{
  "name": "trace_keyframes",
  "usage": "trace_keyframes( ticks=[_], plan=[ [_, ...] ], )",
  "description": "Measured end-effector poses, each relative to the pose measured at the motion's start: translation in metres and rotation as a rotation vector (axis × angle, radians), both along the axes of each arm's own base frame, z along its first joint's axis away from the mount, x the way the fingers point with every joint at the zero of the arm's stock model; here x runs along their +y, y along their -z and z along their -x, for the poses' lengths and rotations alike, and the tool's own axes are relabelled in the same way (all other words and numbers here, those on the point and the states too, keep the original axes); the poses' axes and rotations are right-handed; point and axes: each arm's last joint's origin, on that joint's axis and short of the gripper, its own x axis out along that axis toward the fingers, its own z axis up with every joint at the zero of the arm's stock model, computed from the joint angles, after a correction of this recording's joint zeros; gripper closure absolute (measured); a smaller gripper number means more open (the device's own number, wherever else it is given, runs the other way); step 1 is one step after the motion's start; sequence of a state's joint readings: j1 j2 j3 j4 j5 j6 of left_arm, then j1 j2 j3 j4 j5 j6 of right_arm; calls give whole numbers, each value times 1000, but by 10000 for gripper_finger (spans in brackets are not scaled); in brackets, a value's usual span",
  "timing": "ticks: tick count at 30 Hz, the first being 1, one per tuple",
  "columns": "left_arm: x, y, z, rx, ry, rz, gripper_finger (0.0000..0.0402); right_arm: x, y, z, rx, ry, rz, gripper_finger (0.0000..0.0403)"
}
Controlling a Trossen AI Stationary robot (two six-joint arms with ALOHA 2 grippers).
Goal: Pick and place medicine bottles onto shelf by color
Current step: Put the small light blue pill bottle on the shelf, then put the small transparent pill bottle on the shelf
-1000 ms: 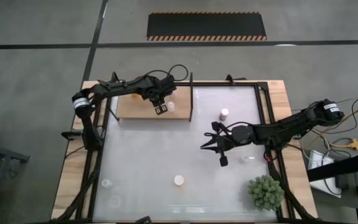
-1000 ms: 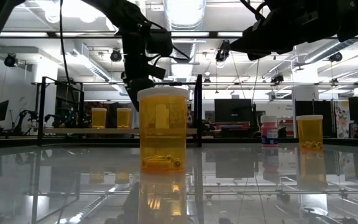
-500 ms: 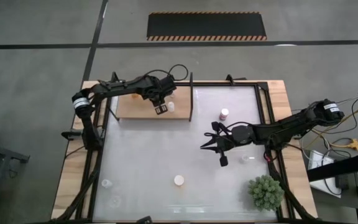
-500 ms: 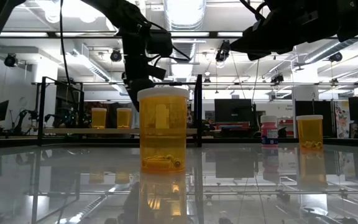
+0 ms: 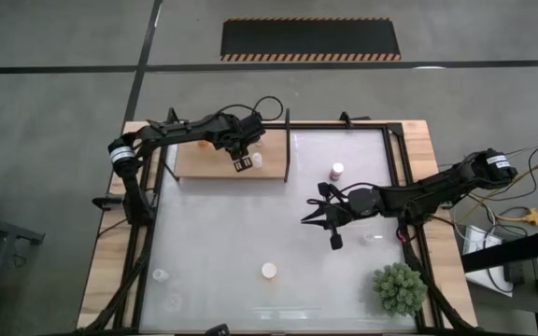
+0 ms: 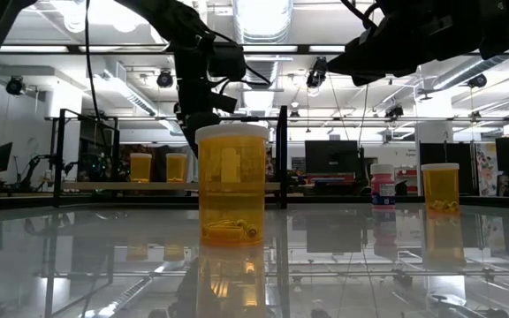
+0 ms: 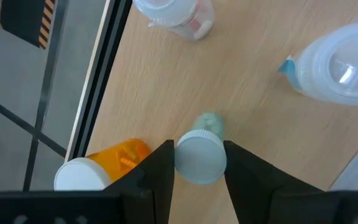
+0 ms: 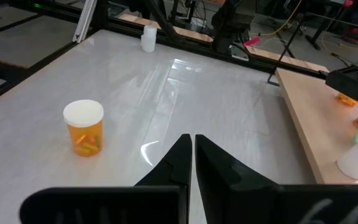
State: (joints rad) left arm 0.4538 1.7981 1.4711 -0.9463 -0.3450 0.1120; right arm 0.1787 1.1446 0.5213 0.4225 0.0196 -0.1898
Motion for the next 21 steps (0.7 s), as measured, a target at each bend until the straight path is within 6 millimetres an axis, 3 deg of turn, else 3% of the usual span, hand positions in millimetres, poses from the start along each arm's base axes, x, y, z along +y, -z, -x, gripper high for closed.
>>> trace_keyframes(
  ticks=[7,12,17,21],
  plan=[
    [0,0,0,-4,-1,-2,243,0,0,0,0,0,0,390],
    [0,-2,1,9,-1,4,233,0,0,0,1,0,0,390],
    [-3,-18,5,58,-1,29,232,0,0,0,6,3,-9,390],
    [-17,-39,7,29,-50,41,232,0,0,0,1,0,2,390]
  ],
)
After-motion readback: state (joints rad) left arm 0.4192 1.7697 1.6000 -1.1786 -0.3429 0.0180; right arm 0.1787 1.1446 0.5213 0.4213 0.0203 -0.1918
